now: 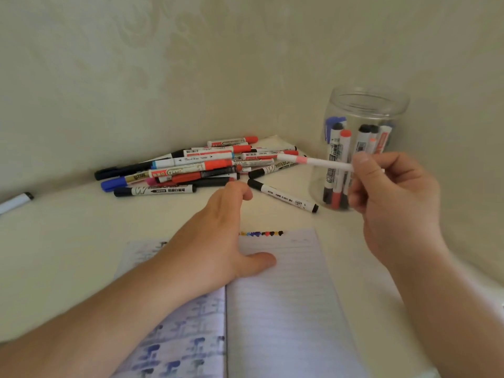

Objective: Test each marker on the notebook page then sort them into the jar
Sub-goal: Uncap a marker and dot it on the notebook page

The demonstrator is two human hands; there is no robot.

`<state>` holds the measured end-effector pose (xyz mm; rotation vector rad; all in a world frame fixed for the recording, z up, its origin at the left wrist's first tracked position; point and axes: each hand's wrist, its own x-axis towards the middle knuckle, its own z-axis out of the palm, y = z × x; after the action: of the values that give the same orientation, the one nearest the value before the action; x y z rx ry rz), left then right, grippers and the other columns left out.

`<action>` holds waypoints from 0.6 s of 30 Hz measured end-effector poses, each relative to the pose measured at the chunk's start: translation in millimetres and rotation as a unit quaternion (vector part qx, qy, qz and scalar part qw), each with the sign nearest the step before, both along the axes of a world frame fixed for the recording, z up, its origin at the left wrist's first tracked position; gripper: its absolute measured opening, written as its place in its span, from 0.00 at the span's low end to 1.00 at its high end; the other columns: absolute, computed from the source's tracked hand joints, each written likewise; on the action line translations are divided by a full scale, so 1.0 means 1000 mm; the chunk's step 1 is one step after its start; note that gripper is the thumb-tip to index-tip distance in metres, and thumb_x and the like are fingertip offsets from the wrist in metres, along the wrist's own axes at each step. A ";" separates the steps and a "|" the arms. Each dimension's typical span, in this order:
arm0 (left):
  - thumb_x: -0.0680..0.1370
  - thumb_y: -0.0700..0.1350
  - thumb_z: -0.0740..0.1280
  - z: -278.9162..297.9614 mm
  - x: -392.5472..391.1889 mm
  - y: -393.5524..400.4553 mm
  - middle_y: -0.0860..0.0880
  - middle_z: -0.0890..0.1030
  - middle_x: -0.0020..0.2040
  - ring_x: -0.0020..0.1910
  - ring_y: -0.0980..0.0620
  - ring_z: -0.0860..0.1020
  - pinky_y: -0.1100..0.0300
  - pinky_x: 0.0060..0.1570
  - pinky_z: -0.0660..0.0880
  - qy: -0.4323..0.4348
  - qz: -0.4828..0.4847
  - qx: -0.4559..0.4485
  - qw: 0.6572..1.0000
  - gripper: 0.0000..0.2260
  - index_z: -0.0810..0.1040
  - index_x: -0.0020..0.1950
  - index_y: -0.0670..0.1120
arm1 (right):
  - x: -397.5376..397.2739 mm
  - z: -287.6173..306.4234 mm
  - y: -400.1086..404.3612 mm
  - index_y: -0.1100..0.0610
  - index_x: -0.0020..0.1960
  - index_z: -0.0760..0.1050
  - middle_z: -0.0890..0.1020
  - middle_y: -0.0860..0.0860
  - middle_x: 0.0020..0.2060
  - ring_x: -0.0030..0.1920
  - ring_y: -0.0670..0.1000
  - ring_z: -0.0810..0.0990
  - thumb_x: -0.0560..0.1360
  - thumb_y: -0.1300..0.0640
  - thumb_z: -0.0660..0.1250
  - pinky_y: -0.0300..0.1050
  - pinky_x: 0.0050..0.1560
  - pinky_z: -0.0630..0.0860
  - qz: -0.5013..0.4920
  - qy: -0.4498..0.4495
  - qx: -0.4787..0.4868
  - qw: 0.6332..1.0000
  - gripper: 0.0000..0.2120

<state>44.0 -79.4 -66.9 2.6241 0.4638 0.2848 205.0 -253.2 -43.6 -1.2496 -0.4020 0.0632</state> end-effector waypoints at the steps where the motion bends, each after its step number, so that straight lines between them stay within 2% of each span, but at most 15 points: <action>1: 0.66 0.67 0.77 0.001 0.000 -0.001 0.63 0.62 0.52 0.46 0.62 0.73 0.66 0.40 0.67 0.001 -0.001 -0.002 1.000 0.40 0.53 0.66 0.65 | 0.001 0.001 -0.001 0.54 0.38 0.75 0.76 0.51 0.26 0.24 0.49 0.71 0.80 0.61 0.72 0.38 0.27 0.71 -0.004 0.009 0.011 1.000 0.13; 7: 0.66 0.67 0.77 0.000 -0.001 -0.002 0.67 0.64 0.51 0.44 0.60 0.73 0.64 0.38 0.67 -0.005 0.000 -0.015 1.000 0.38 0.53 0.63 0.65 | 0.002 -0.003 0.002 0.54 0.36 0.75 0.75 0.50 0.25 0.24 0.48 0.70 0.80 0.61 0.71 0.37 0.27 0.70 -0.002 -0.004 -0.001 1.000 0.14; 9: 0.66 0.67 0.77 -0.001 -0.001 -0.002 0.67 0.64 0.52 0.44 0.60 0.73 0.65 0.38 0.67 -0.008 0.000 -0.015 1.000 0.39 0.53 0.64 0.65 | 0.004 -0.005 0.003 0.54 0.36 0.76 0.74 0.51 0.24 0.24 0.49 0.69 0.80 0.62 0.72 0.40 0.29 0.69 0.001 -0.018 -0.013 1.000 0.15; 11: 0.66 0.67 0.77 -0.004 -0.001 -0.002 0.67 0.64 0.53 0.44 0.61 0.73 0.66 0.39 0.67 -0.017 0.002 -0.014 1.000 0.40 0.52 0.66 0.66 | 0.004 -0.008 0.004 0.53 0.36 0.77 0.74 0.52 0.24 0.25 0.51 0.68 0.79 0.61 0.73 0.45 0.32 0.67 0.028 -0.028 -0.035 0.999 0.14; 13: 0.69 0.67 0.75 -0.006 -0.002 -0.003 0.67 0.64 0.54 0.44 0.63 0.73 0.68 0.40 0.67 -0.034 -0.002 -0.004 0.999 0.38 0.53 0.68 0.66 | 0.000 -0.010 0.005 0.52 0.35 0.81 0.75 0.53 0.24 0.25 0.51 0.69 0.76 0.57 0.75 0.46 0.31 0.67 0.083 -0.040 -0.066 0.994 0.11; 15: 0.75 0.65 0.70 -0.007 -0.004 -0.004 0.68 0.66 0.53 0.44 0.65 0.73 0.69 0.39 0.67 -0.047 -0.016 0.022 0.999 0.29 0.56 0.67 0.66 | -0.008 -0.011 0.008 0.50 0.36 0.83 0.77 0.54 0.25 0.25 0.52 0.71 0.70 0.52 0.75 0.44 0.29 0.69 0.143 -0.056 -0.095 0.984 0.05; 17: 0.80 0.61 0.62 -0.008 -0.005 -0.005 0.63 0.70 0.47 0.42 0.62 0.73 0.66 0.37 0.66 -0.058 -0.040 0.051 0.996 0.13 0.64 0.62 0.62 | -0.015 -0.013 0.010 0.49 0.38 0.85 0.78 0.55 0.27 0.27 0.51 0.74 0.68 0.51 0.74 0.42 0.30 0.72 0.188 -0.055 -0.102 0.975 0.03; 18: 0.82 0.60 0.60 -0.008 -0.005 -0.005 0.61 0.72 0.44 0.41 0.60 0.73 0.64 0.36 0.65 -0.062 -0.047 0.058 0.995 0.08 0.67 0.58 0.60 | -0.018 -0.012 0.011 0.49 0.39 0.86 0.79 0.55 0.28 0.28 0.51 0.75 0.69 0.52 0.73 0.43 0.32 0.72 0.210 -0.045 -0.094 0.972 0.03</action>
<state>38.9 -84.6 -74.7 2.7116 0.2891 0.4519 186.6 -242.2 -56.0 -1.3380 -0.7489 0.4141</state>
